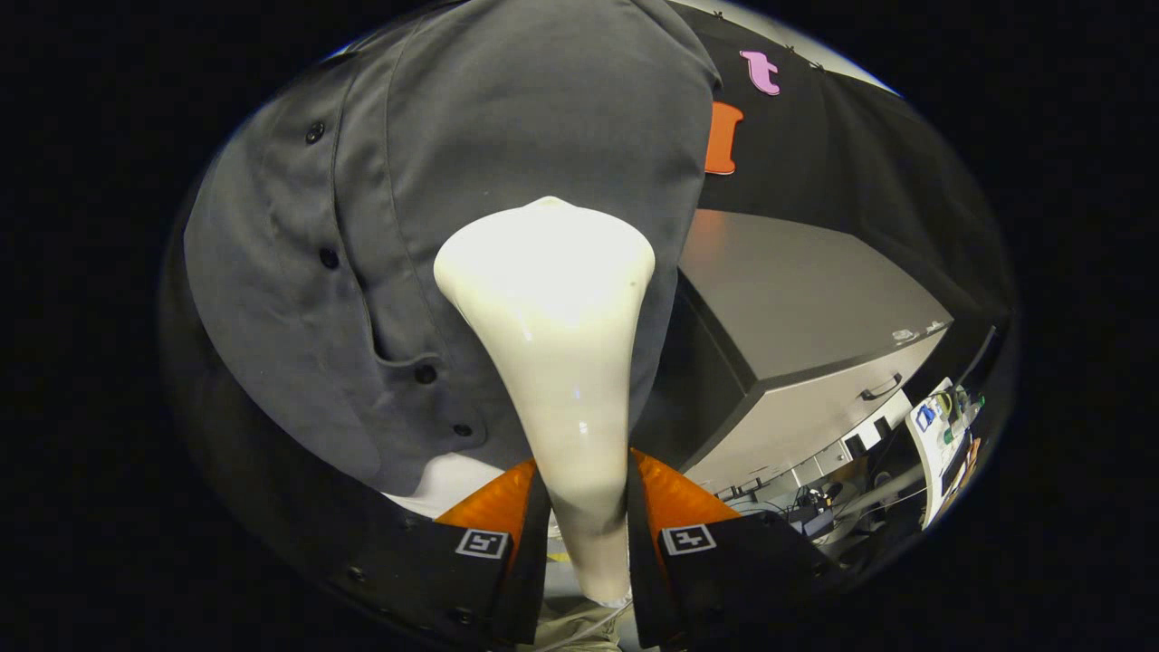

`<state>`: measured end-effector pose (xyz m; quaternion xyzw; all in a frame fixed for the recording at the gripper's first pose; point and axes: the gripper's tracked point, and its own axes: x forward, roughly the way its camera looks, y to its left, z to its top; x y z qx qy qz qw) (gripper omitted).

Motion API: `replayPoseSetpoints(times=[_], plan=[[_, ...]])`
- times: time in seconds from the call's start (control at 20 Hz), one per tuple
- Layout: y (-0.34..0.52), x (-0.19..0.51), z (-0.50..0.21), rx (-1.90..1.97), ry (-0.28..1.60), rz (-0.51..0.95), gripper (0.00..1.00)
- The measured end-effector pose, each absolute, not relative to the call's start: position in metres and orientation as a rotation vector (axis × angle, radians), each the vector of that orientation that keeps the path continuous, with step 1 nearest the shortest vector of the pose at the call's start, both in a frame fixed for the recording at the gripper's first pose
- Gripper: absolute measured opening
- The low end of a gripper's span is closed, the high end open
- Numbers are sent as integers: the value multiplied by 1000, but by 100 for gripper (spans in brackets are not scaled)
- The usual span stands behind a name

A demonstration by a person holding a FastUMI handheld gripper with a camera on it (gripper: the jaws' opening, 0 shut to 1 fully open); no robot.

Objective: Iron the clothes twice with a garment steamer, once on the left side and once on the right side.

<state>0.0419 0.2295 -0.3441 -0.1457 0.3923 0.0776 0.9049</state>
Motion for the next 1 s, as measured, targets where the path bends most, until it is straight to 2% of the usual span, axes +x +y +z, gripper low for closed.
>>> replayPoseSetpoints(times=[1.0], plan=[[197, 18, -444, -307, 973, 100, 48]])
